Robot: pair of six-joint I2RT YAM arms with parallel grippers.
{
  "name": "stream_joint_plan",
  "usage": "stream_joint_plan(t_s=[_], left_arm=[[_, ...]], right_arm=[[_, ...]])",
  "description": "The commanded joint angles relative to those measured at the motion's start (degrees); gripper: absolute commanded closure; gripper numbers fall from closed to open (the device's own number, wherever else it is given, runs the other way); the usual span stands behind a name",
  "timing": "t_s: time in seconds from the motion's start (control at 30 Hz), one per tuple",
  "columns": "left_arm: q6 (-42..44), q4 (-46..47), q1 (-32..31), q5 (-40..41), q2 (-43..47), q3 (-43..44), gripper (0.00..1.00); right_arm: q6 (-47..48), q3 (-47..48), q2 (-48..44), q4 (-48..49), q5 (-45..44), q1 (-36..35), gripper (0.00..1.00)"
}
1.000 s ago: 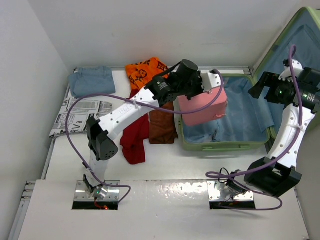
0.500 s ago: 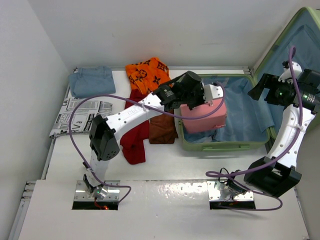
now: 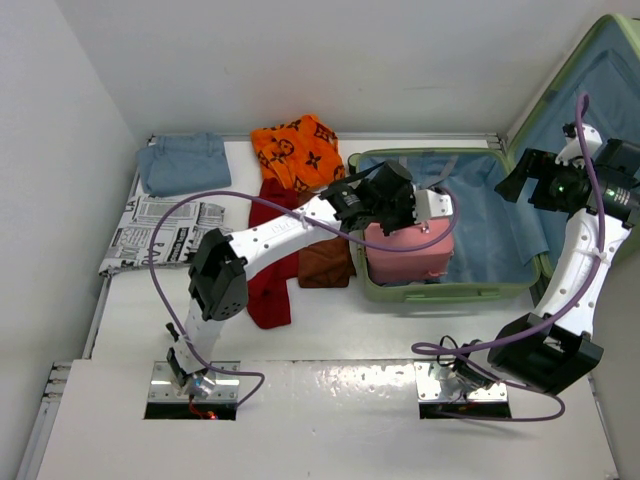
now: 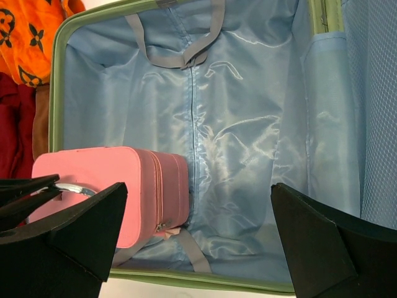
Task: Pack the luggage
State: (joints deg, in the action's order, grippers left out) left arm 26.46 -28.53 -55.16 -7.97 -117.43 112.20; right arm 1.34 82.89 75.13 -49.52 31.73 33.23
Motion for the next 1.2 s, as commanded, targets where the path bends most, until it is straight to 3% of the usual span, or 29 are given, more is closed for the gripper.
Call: stream_joint_plan(t_s=[0.0, 0.37, 0.63, 0.87, 1.07, 1.17], left_arm=[[-0.79, 4.36, -0.92, -3.11, 0.44, 0.65, 1.00], [-2.55, 1.99, -1.45, -11.18, -2.36, -1.72, 1.00], [-3.08, 0.85, -1.45, -20.06, -3.51, -4.10, 0.95], [-4.31, 0.23, -0.92, -20.69, -6.41, -4.62, 0.93], [-8.25, 0.84, 1.54, -19.28, -8.52, -3.49, 0.77], [-9.58, 0.85, 2.16, -17.09, -9.92, -2.87, 0.74]], right_arm=[[0.94, -0.28, -0.17, 0.39, 0.88, 0.25, 0.01], [1.03, -0.19, 0.36, 0.03, 0.80, 0.25, 0.01], [1.12, 0.08, 0.72, -0.32, 1.06, 0.16, 0.01], [1.03, 0.69, 1.07, -0.67, 1.50, 0.08, 0.01], [0.85, 1.39, 1.68, -1.37, 1.76, -0.18, 0.01], [0.77, 1.57, 1.95, -1.37, 1.59, -0.54, 0.01]])
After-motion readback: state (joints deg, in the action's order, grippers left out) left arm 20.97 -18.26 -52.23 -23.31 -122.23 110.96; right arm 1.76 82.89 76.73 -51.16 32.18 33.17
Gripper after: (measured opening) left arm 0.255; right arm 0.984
